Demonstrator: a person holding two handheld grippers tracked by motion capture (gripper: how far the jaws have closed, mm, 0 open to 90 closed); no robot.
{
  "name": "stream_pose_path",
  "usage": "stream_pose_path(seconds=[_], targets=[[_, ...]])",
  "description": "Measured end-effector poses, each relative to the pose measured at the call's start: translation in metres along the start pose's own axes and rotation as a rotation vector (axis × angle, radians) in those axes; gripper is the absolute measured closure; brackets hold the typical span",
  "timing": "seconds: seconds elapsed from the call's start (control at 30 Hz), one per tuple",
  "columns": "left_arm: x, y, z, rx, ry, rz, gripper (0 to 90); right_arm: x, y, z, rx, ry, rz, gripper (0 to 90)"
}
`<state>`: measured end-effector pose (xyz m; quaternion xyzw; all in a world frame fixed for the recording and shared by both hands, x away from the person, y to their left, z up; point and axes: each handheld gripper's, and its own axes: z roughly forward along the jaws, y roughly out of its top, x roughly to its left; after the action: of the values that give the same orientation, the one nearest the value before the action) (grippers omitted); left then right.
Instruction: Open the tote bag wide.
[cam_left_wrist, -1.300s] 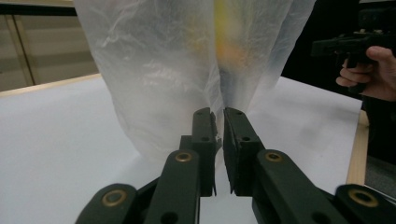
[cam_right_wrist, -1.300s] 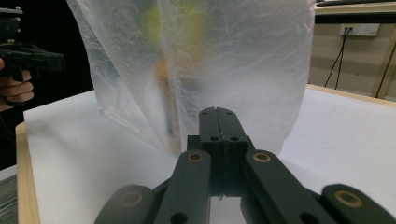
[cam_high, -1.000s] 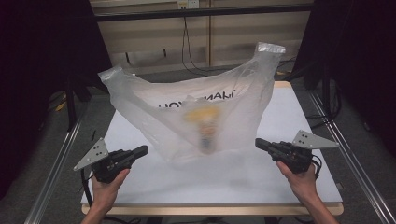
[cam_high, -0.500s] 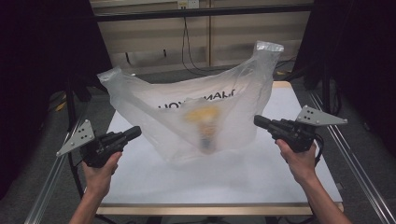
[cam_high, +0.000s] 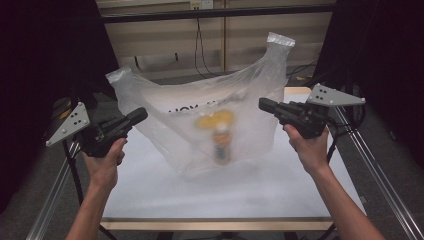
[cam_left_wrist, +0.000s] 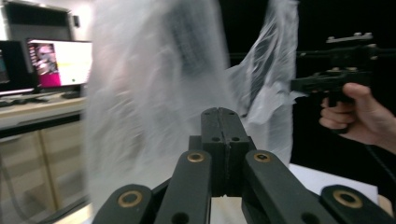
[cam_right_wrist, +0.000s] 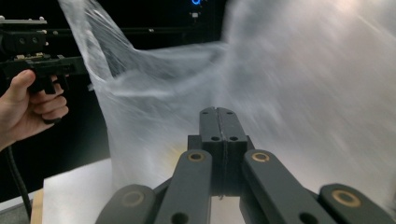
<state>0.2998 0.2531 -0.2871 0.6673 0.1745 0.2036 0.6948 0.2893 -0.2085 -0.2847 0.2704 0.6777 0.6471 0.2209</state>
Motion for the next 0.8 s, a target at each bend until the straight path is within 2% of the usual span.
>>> stream_pose_path(seconds=[0.07, 0.2, 0.3, 0.37, 0.4, 0.5, 0.57, 0.6, 0.73, 0.8], targets=[[-0.006, 0.008, 0.009, -0.002, -0.031, 0.024, 90.0, 0.002, 0.007, 0.008, 0.007, 0.007, -0.015, 90.0], [-0.014, 0.021, 0.025, 0.012, -0.058, 0.055, 90.0, 0.004, 0.018, 0.02, 0.005, 0.013, -0.028, 90.0], [-0.01, 0.03, 0.041, 0.038, -0.052, 0.064, 90.0, 0.004, 0.027, 0.03, 0.013, 0.007, -0.036, 90.0], [0.0, 0.033, 0.058, 0.063, -0.03, 0.043, 90.0, 0.003, 0.035, 0.039, 0.031, -0.014, -0.06, 90.0], [0.0, 0.033, 0.058, 0.063, -0.03, 0.043, 90.0, 0.003, 0.035, 0.039, 0.031, -0.014, -0.06, 90.0], [0.009, 0.028, 0.074, 0.115, 0.003, 0.046, 90.0, -0.002, 0.042, 0.052, 0.042, -0.043, -0.065, 90.0], [0.013, 0.022, 0.084, 0.14, 0.007, 0.032, 90.0, -0.004, 0.043, 0.055, 0.048, -0.049, -0.066, 90.0], [0.016, 0.019, 0.089, 0.166, 0.02, 0.041, 90.0, -0.006, 0.044, 0.059, 0.051, -0.055, -0.066, 90.0], [0.023, 0.002, 0.105, 0.207, 0.01, -0.001, 90.0, -0.013, 0.037, 0.071, 0.089, -0.082, -0.054, 90.0], [0.024, -0.005, 0.111, 0.232, 0.001, -0.007, 90.0, -0.017, 0.031, 0.075, 0.11, -0.092, -0.051, 90.0]])
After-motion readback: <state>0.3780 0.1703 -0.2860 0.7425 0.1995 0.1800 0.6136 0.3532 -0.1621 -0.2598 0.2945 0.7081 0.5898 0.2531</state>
